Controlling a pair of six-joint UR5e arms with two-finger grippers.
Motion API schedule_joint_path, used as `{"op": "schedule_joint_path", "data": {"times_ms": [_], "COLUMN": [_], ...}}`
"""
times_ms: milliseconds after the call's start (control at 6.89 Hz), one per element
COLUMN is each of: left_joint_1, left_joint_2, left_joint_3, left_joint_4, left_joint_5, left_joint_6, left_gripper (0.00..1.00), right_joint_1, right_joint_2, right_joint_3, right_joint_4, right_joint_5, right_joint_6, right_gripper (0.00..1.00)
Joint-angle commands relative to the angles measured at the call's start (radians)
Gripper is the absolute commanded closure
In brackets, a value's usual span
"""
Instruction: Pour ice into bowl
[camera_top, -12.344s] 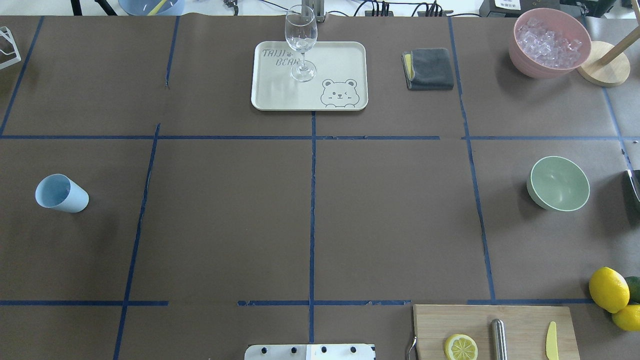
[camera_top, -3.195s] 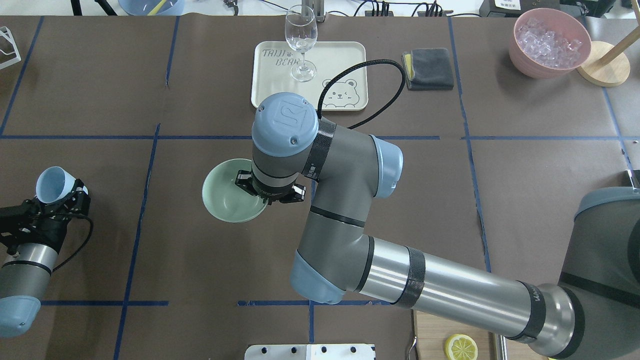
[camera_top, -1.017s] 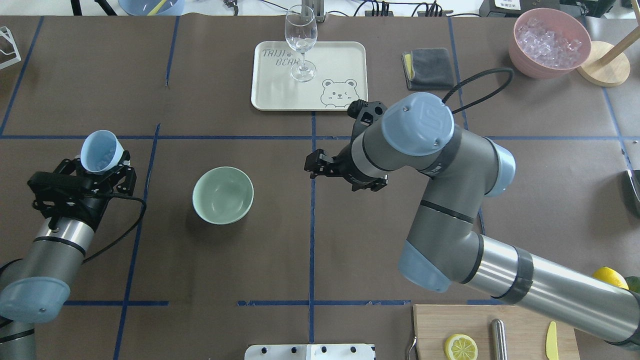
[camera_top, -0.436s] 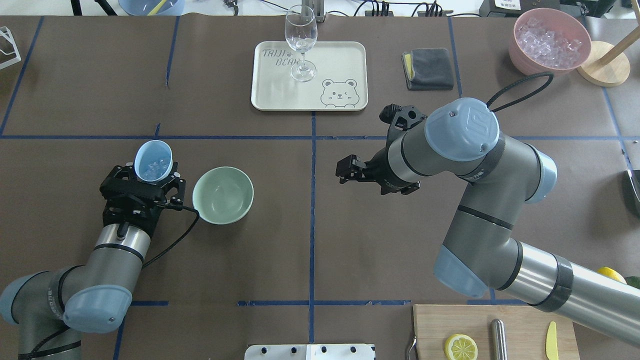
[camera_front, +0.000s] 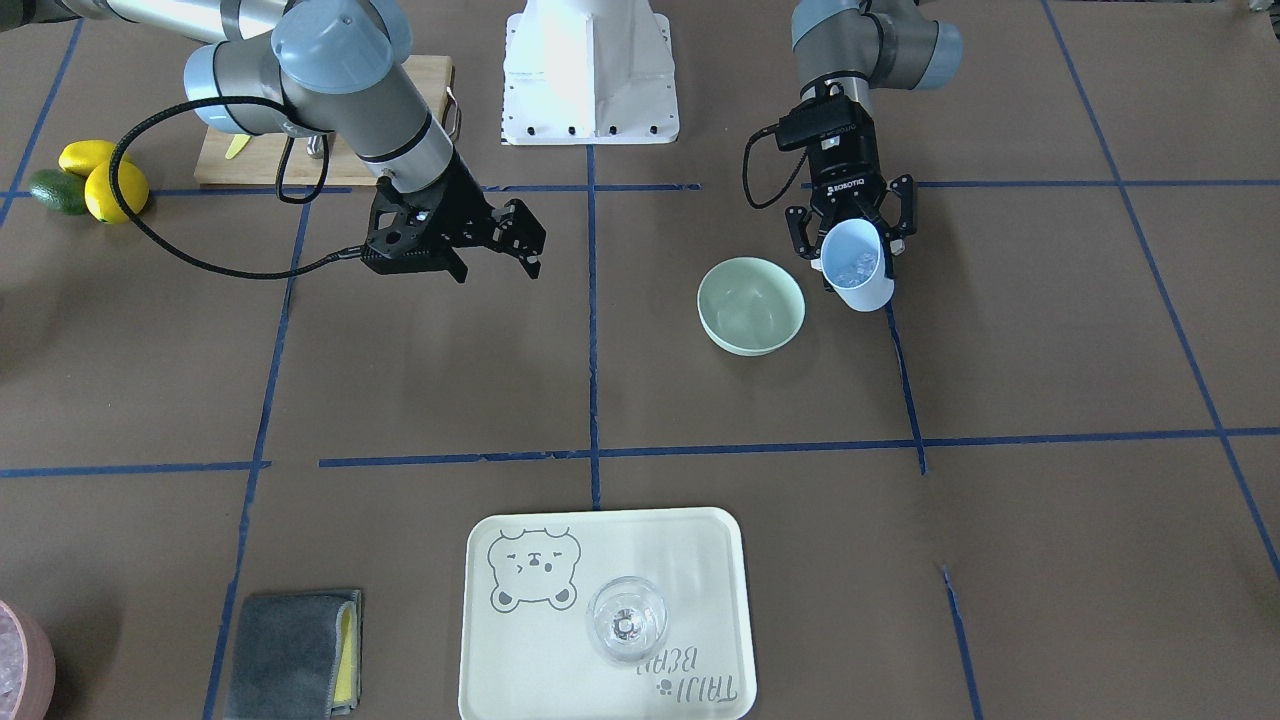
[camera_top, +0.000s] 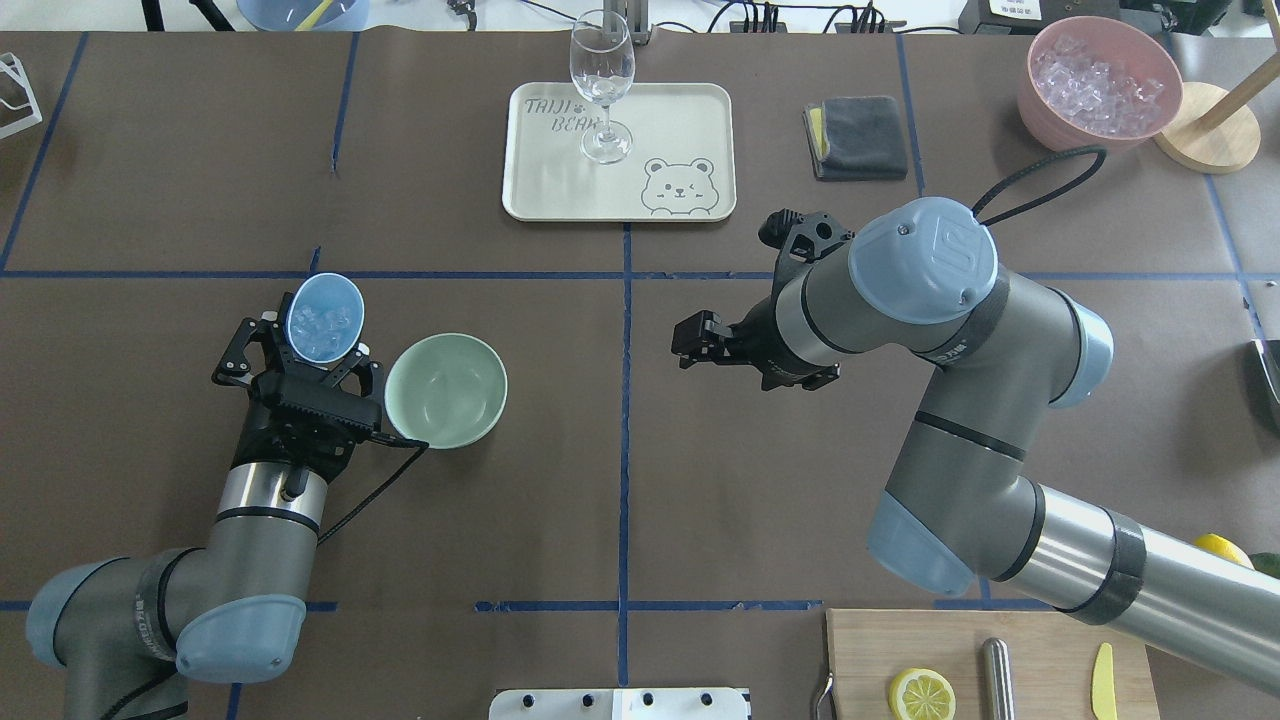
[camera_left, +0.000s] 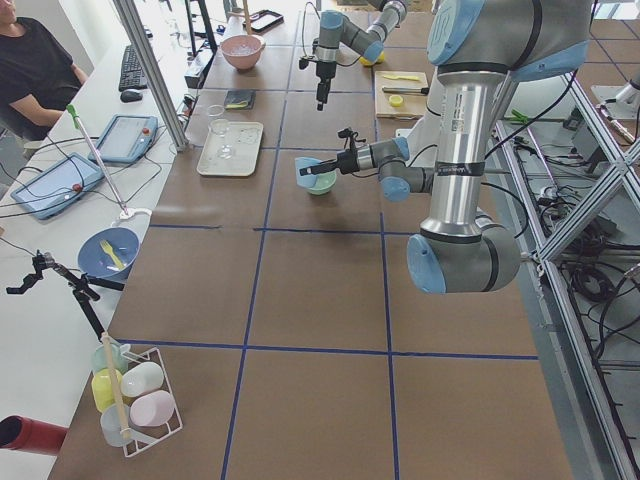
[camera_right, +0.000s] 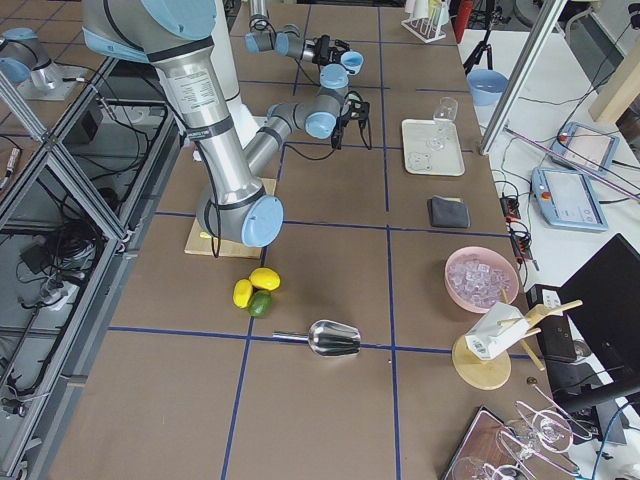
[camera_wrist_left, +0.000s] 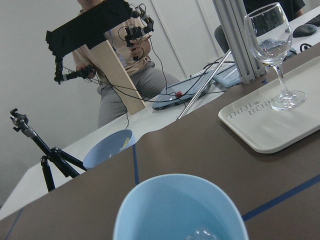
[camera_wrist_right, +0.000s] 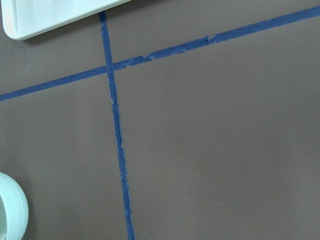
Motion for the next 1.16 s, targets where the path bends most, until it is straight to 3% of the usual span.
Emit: {"op": "schedule_joint_path", "data": {"times_ms": [0, 726, 1017], "left_joint_1": [0.011, 0.042, 0.05], "left_joint_2": [0.0, -0.003, -0.003], "left_joint_3": [0.045, 0.028, 0.036], "left_joint_4": [0.005, 0.005, 0.005], "left_joint_5": [0.08, 0.08, 0.082], "left_joint_6": [0.229, 0.746, 0.822], "left_gripper": [1.0, 1.0, 1.0], "right_joint_1": [0.0, 0.0, -0.002], "right_joint_2": [0.002, 0.002, 0.003], "right_joint_3": [-0.003, -0.003, -0.003], "right_joint_4": [0.002, 0.002, 0.002], "right_joint_5": [-0.004, -0.007, -0.007], "right_joint_6": [0.0, 0.0, 0.0], "right_gripper": [0.0, 0.0, 0.0]}}
